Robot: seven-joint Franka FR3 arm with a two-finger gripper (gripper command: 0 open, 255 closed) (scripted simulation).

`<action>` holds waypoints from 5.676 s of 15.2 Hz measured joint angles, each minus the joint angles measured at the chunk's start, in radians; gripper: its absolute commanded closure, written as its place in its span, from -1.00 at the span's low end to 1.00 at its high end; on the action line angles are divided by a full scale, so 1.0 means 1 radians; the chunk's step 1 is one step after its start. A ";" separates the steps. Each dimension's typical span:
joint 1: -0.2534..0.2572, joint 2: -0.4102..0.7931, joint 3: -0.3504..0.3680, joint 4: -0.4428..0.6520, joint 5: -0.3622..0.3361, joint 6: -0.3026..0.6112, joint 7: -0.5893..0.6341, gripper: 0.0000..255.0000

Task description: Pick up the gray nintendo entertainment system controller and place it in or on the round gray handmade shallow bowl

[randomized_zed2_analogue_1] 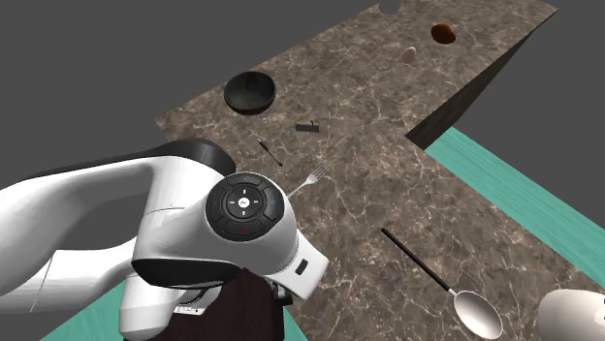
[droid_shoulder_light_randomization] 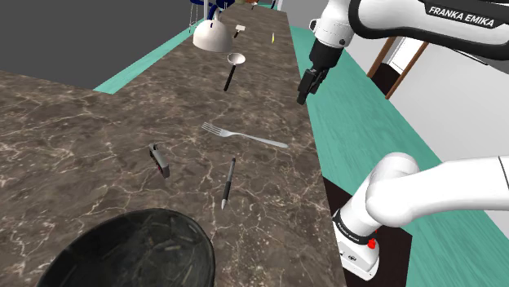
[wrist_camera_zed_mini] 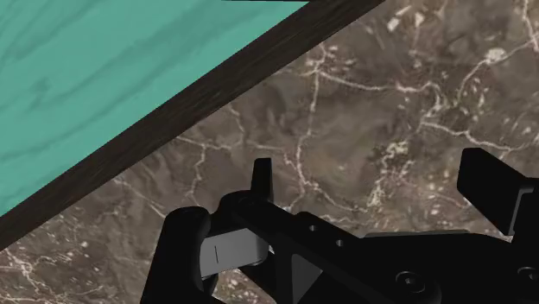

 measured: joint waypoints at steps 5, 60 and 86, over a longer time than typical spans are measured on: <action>0.046 0.092 0.038 0.072 -0.003 0.022 -0.039 -1.00; 0.446 0.804 0.502 0.613 -0.323 0.133 -0.411 1.00; 0.476 0.875 0.517 0.978 -0.350 -0.170 -0.484 1.00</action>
